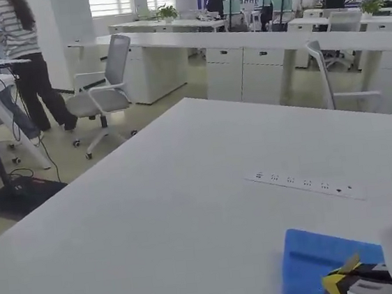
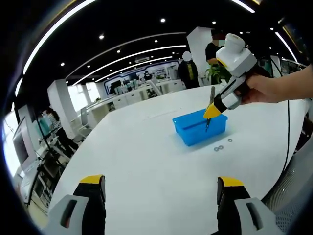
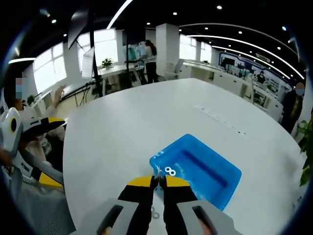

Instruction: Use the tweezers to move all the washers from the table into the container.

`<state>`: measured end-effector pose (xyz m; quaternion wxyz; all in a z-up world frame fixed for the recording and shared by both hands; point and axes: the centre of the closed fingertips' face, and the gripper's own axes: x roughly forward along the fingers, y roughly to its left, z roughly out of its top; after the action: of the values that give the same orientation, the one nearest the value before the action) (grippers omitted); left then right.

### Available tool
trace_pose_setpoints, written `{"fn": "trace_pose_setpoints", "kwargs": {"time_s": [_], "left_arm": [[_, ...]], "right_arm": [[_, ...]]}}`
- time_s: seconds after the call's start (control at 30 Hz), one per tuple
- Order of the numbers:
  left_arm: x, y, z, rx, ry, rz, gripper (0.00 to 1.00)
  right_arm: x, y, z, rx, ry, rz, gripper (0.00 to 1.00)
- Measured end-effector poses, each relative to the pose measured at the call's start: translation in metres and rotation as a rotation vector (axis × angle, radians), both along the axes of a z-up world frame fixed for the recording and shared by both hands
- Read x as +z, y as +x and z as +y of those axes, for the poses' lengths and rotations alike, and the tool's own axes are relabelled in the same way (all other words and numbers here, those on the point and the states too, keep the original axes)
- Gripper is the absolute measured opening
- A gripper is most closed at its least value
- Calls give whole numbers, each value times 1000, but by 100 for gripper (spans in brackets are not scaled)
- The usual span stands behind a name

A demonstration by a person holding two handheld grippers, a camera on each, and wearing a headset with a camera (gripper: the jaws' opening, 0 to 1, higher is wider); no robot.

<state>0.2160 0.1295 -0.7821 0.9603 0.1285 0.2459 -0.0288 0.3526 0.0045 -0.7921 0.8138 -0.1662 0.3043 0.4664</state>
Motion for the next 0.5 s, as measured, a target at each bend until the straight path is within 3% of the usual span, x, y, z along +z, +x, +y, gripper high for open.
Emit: {"fn": "trace_pose_setpoints", "kwargs": {"time_s": [0.5], "left_arm": [[-2,0,-1,-3,8,9,97]], "right_arm": [[-29,-6,-13,-30,-40,59,3]]}}
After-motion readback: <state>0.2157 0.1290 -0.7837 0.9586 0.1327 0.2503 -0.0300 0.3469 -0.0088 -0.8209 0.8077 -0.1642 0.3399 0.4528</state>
